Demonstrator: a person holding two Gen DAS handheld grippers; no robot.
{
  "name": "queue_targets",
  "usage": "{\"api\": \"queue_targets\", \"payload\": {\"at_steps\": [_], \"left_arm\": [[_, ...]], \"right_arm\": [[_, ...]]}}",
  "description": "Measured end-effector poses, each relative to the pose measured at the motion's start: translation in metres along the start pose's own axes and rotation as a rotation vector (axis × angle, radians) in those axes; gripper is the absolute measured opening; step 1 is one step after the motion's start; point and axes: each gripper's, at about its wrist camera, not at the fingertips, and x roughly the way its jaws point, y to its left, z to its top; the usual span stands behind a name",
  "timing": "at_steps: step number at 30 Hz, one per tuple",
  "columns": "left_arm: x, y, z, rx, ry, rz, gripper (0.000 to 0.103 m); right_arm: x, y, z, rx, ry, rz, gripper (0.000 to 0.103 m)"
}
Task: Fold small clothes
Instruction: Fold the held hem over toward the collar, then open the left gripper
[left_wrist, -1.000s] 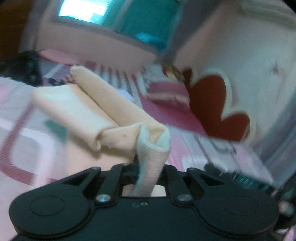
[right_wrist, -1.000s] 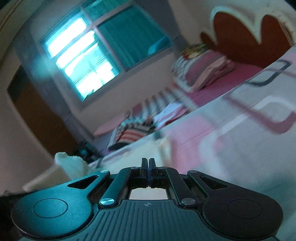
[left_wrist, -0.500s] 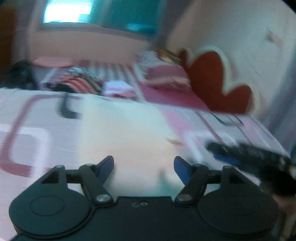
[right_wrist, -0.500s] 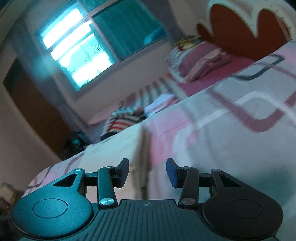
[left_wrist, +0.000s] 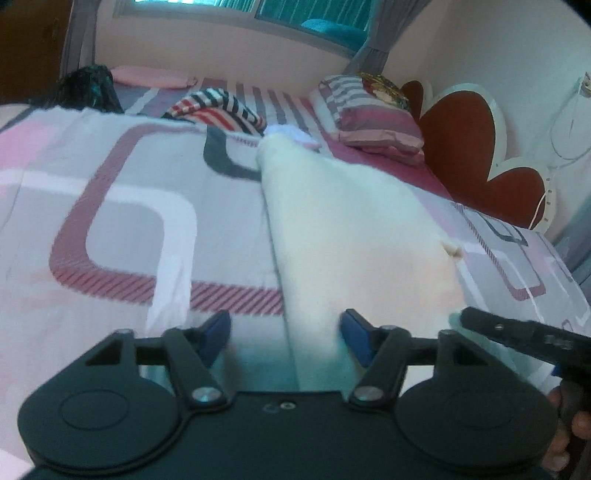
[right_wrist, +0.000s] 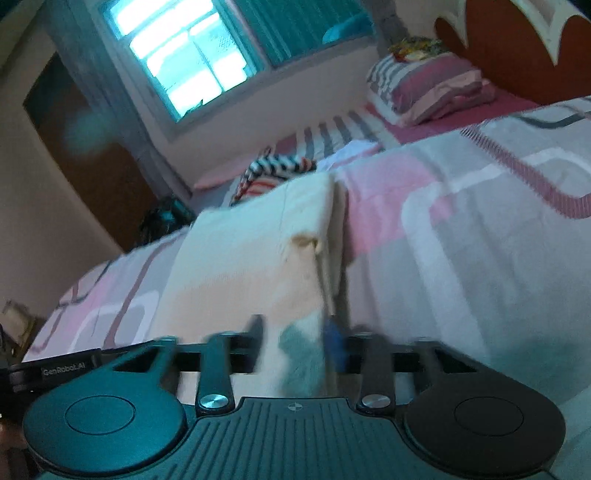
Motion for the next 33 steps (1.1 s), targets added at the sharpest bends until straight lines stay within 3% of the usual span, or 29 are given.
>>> {"api": "queue_targets", "payload": {"at_steps": [2,5,7,8,11,14,16,18,19,21,23,27,33], "left_arm": [[-0.005,0.000,-0.003,-0.015,0.001,-0.018,0.047],[-0.006,-0.009,-0.005,0.006,0.029,-0.033,0.057],[-0.005,-0.015,-0.012,0.045,0.049,-0.035,0.045],[-0.001,-0.016,-0.013,0.063,0.058,-0.032,0.030],[-0.001,-0.011,-0.010,0.046,0.043,-0.043,0.018],[-0.012,-0.008,-0.008,0.066,0.032,-0.057,0.015],[-0.009,-0.005,-0.010,0.084,0.065,-0.053,0.016],[-0.007,0.001,-0.011,0.085,0.081,-0.047,0.027],[-0.008,0.003,-0.010,0.090,0.082,-0.041,0.032],[-0.016,0.006,-0.006,0.090,0.068,-0.013,0.056],[-0.029,0.012,-0.004,0.066,0.010,-0.018,0.067],[-0.041,0.026,-0.005,-0.042,-0.030,-0.083,0.067],[-0.042,0.031,-0.028,-0.121,-0.032,-0.073,0.066]], "right_arm": [[0.004,0.005,0.000,-0.013,0.012,-0.006,0.010],[-0.003,0.012,-0.005,-0.021,0.004,-0.018,0.010],[-0.006,0.011,-0.010,-0.010,0.000,-0.046,0.010],[-0.004,0.010,-0.010,-0.004,0.017,-0.051,0.010],[-0.001,0.015,-0.014,-0.015,0.058,0.013,0.005],[-0.012,0.025,-0.012,-0.003,0.054,0.067,0.005],[-0.018,0.025,-0.013,-0.001,0.040,0.028,0.005],[-0.010,0.014,-0.021,0.015,0.079,-0.032,0.005],[-0.007,0.008,-0.024,0.033,0.098,-0.023,0.005],[-0.017,0.002,-0.021,0.064,0.065,-0.010,0.013],[-0.034,0.004,-0.017,0.042,-0.004,-0.030,0.021],[-0.046,0.002,-0.020,0.053,-0.003,0.010,0.036],[-0.032,0.001,-0.030,0.094,0.032,0.007,0.037]]}}
